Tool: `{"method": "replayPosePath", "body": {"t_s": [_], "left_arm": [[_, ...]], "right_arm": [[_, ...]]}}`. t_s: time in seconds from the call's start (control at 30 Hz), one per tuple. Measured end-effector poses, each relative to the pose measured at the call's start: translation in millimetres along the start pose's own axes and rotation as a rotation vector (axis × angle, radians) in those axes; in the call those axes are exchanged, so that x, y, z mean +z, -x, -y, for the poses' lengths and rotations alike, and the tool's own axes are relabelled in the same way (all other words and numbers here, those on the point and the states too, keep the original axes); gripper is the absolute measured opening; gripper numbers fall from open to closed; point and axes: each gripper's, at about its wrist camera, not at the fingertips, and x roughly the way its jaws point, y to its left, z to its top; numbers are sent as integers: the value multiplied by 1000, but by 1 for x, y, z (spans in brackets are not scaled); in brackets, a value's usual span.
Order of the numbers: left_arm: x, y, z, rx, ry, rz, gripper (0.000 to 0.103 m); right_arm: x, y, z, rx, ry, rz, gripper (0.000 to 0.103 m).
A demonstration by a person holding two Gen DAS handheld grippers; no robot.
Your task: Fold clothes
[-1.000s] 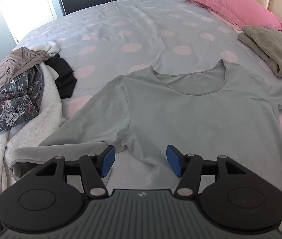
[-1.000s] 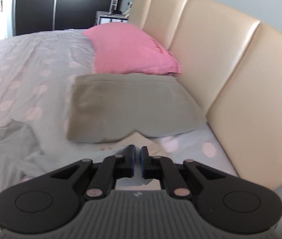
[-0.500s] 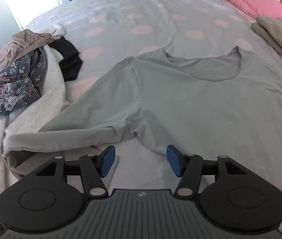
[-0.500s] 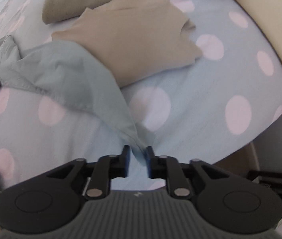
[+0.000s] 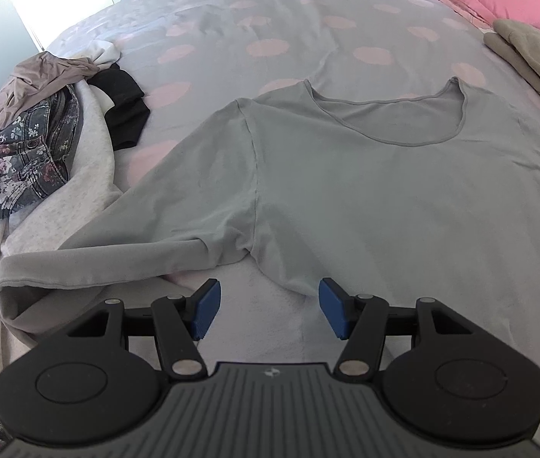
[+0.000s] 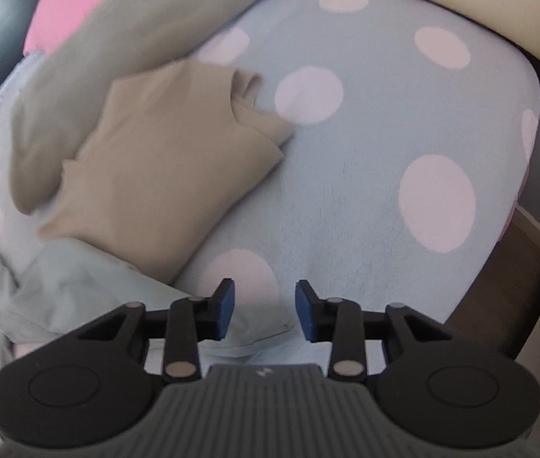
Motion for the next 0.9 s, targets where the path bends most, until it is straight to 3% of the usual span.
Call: {"method": "replayPosePath", "body": {"t_s": [0.13,0.2,0.37,0.4,0.43,0.47,0.53,0.67,0.8,0.9], "left_arm": [[-4,-2,3,-1,1,-13,55],[-6,-4,3,-3,1,-18,55],[-5,-7,4,-2,2,-24,55],[-4,-7,5,-5,4,-24,55],[-4,-6,6,-7,2,-23,55],[-4,-5,6,-9,-2,-18,55],[-5,-1,7,-11,-9,-6,55],[-5,2,1,-5,6,2,55],[-5,3,-6,-1,29,2,55],[-5,4,-8,0,36,7,55]], "right_arm": [[0,-24,-4,-48,80,-34,40],[-5,-27,-6,-15,113,-77,48],[-20,-36,-20,112,170,-256,48],[-24,-34,-26,95,214,-266,42],[-27,-33,-32,65,250,-261,21],[-27,-31,-36,33,275,-250,12],[-26,-21,-42,15,299,-214,6],[-15,14,-52,4,325,-116,5],[9,62,-64,-95,384,65,5],[36,83,-66,-146,351,183,5]]}}
